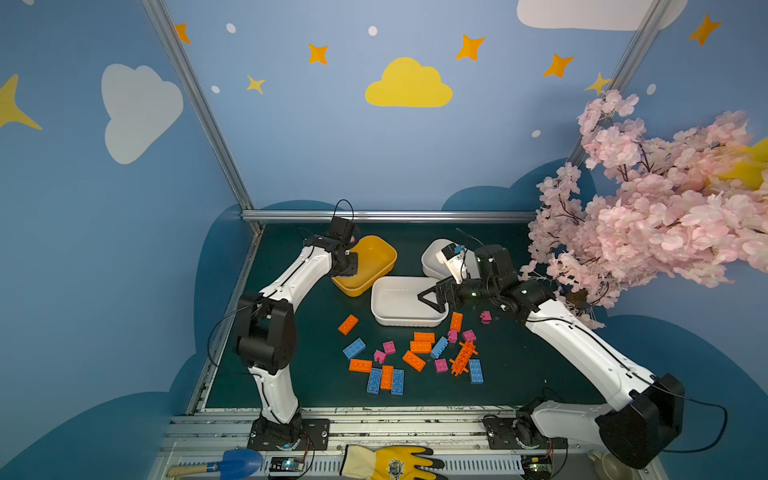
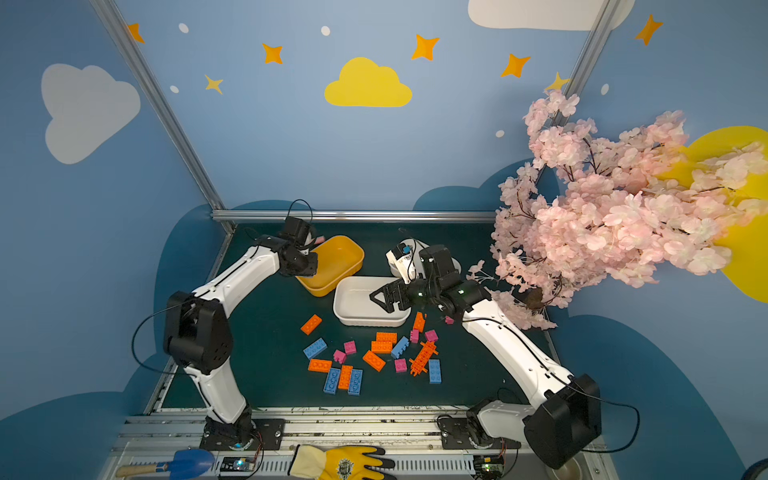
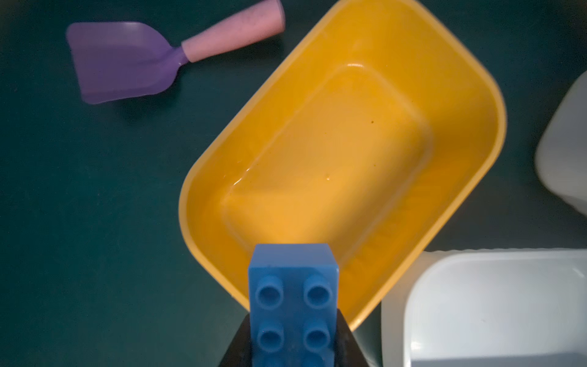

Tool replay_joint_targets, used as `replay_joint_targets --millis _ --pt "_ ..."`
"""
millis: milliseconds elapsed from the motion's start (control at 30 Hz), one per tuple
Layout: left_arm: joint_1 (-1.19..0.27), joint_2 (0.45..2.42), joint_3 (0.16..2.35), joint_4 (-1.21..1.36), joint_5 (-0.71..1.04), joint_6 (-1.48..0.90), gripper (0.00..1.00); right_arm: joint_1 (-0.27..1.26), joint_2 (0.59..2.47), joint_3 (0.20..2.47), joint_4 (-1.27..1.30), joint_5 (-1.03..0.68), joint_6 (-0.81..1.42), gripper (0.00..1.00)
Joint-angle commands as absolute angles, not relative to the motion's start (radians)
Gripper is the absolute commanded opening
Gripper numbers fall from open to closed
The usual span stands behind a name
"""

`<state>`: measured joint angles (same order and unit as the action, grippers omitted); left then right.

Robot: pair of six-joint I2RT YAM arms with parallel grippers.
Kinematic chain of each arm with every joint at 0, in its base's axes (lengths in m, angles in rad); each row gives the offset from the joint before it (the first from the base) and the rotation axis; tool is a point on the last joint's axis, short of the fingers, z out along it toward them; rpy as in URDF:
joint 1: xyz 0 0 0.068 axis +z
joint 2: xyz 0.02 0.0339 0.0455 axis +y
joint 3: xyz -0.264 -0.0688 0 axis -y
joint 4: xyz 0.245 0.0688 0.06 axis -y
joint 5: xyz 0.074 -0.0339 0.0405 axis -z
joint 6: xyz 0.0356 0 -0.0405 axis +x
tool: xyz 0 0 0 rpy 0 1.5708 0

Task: Sort the legos into containers by color
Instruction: 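Carry the blue brick into the yellow bin and open the left gripper, then move the left gripper to an orange brick and grasp it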

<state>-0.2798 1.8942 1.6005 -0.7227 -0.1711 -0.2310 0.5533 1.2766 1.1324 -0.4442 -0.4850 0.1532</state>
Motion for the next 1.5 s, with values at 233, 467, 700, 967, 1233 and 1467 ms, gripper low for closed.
replay_joint_targets --millis 233,467,700,967,1233,1467 --pt "-0.260 2.109 1.746 -0.744 -0.183 -0.029 0.26 0.525 1.303 1.154 -0.451 -0.502 0.117 0.95" --pt "-0.244 2.148 1.793 -0.781 -0.116 -0.018 0.45 0.520 1.305 1.143 -0.456 -0.506 0.119 0.95" --pt "-0.261 1.985 1.739 -0.875 -0.091 -0.033 0.71 0.517 1.305 1.144 -0.458 -0.534 0.110 0.95" --pt "-0.306 1.679 1.414 -0.874 0.000 -0.037 0.78 0.517 1.302 1.129 -0.437 -0.560 0.116 0.95" --pt "-0.342 1.560 1.098 -0.746 -0.052 -0.050 0.78 0.517 1.278 1.092 -0.416 -0.567 0.112 0.95" --pt "-0.398 1.638 1.029 -0.647 -0.139 -0.061 0.80 0.517 1.267 1.045 -0.377 -0.595 0.138 0.95"
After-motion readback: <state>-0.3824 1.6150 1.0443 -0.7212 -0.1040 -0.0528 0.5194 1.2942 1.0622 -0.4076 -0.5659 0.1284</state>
